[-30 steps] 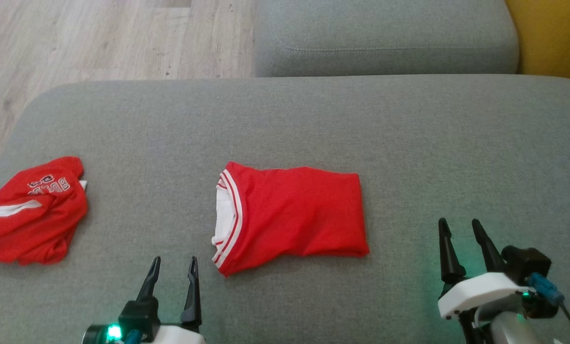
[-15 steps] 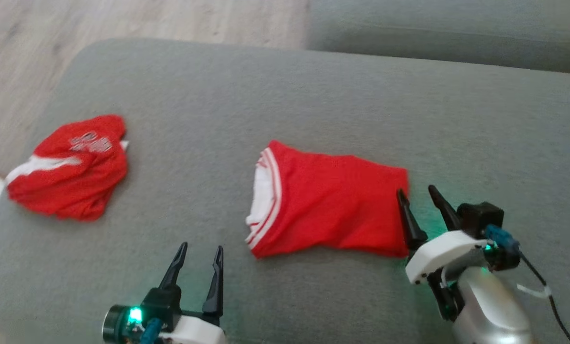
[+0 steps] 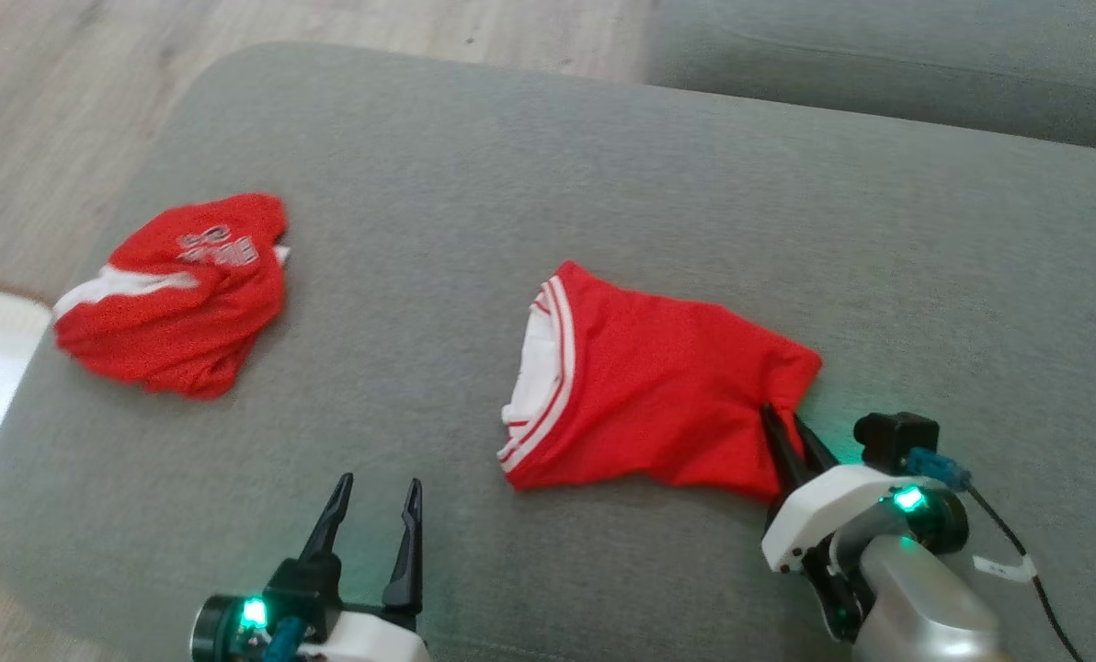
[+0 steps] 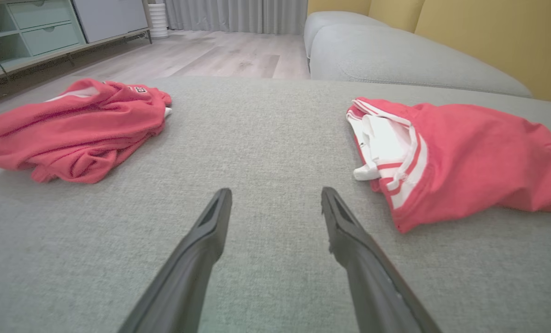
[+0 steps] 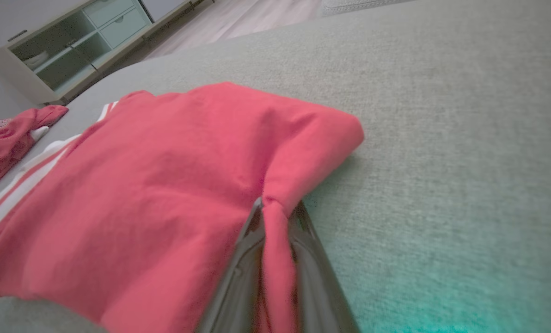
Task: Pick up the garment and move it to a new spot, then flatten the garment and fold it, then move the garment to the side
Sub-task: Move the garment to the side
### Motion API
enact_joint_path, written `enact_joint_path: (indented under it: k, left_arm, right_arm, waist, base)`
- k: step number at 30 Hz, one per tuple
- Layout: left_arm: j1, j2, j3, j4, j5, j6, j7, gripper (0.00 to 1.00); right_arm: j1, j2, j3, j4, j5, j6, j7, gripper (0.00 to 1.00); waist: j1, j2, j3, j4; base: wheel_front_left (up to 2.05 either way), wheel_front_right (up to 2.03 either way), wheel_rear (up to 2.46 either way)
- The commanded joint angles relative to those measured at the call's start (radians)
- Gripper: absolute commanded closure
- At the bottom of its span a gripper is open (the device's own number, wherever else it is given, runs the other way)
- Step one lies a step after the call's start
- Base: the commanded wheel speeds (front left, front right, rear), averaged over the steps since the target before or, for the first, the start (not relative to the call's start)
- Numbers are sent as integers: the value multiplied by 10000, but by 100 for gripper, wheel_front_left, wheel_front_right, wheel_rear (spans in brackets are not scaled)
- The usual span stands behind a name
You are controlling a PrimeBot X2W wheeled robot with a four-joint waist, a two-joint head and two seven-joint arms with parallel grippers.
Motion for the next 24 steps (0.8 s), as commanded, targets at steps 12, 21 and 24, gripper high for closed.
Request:
enact_joint_path:
  k: [12, 21, 24]
  left_arm:
    - [-483, 16, 335, -592, -88, -77, -53, 0]
    - [-1145, 16, -253, -625, -309, -116, -53, 0]
    - [-1228, 16, -396, -601, -310, -119, -53, 0]
  right_arm:
    - [93, 137, -844, -1535, -1017, -7, -53, 100]
    - [197, 137, -747, -2102, -1071, -7, -54, 100]
    - [233, 137, -788, -2274, -1119, -7, -54, 100]
  waist:
    - [0, 0, -284, -4717]
    - [0, 0, 172, -7227]
    - [0, 0, 327, -7451]
  base:
    - [0, 0, 0]
    - [0, 0, 0]
    - [0, 0, 0]
